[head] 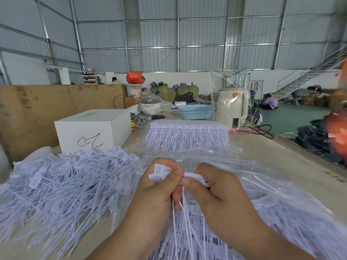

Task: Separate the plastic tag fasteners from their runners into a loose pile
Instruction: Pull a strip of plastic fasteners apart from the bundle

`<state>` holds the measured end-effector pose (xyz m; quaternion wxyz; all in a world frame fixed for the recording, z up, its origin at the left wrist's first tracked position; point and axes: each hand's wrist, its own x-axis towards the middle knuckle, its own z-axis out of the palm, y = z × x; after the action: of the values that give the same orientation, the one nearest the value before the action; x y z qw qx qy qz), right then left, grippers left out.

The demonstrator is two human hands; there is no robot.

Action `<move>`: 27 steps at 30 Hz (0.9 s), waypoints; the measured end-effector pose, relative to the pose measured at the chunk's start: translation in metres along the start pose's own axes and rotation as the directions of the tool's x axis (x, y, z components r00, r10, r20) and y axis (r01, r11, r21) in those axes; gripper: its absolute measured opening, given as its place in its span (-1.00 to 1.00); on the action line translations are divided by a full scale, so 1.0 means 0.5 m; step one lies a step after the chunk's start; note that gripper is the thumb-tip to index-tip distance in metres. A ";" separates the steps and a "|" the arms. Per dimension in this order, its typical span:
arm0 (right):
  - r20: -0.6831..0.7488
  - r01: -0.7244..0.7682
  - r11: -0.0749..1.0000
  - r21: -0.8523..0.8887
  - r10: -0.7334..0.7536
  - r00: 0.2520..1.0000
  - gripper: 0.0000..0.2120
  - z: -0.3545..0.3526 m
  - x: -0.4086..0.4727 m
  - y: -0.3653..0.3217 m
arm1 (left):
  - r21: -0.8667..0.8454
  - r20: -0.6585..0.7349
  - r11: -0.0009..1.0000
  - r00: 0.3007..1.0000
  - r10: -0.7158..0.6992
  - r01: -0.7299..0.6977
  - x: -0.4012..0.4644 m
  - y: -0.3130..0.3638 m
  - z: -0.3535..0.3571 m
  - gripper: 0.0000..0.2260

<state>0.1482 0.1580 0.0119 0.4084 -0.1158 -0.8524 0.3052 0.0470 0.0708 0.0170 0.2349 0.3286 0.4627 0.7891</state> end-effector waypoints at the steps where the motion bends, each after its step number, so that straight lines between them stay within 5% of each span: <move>1: -0.053 -0.017 1.000 0.024 0.018 0.998 -0.69 0.003 0.002 -0.006 | -0.040 -0.028 0.999 0.999 -0.017 0.016 -0.002 0.000 0.005 -0.91; 5: -0.325 -0.075 0.955 0.288 0.172 0.930 -0.60 -0.037 0.025 -0.017 | -0.183 -0.071 0.977 0.989 -0.127 0.113 -0.007 0.014 0.002 -0.92; 7: -0.216 -0.067 0.943 0.325 0.143 0.966 -0.55 -0.057 0.021 -0.012 | -0.186 -0.057 0.973 0.988 -0.146 0.133 -0.003 0.023 -0.008 -0.98; 9: 0.049 -0.075 0.939 0.335 0.062 0.997 -0.68 -0.050 0.008 -0.012 | -0.181 -0.016 0.972 0.987 -0.158 0.152 -0.002 0.028 -0.010 -0.82; 12: 0.270 -0.015 0.958 0.286 -0.065 0.961 -0.73 -0.019 -0.006 -0.011 | -0.101 0.081 0.979 0.983 -0.168 0.175 -0.013 0.026 -0.001 -0.67; 19: 0.257 -0.005 0.951 0.310 -0.078 0.963 -0.68 -0.021 -0.005 -0.012 | -0.009 0.232 0.964 0.938 -0.257 0.266 -0.021 0.025 0.003 -0.73; 22: 0.238 0.026 0.981 0.192 -0.072 0.969 -0.63 -0.017 -0.007 -0.005 | 0.138 0.241 0.966 0.939 -0.245 0.217 -0.018 0.026 -0.001 -0.90; 27: 0.223 0.041 0.998 -0.056 -0.027 0.974 -0.47 -0.017 -0.008 0.000 | 0.280 0.196 0.943 0.951 -0.237 0.177 -0.005 0.019 -0.016 -0.79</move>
<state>0.1571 0.1598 0.0136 0.3120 -0.0785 -0.9034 0.2834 0.0422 0.0603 0.0218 0.3235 0.3936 0.5641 0.6498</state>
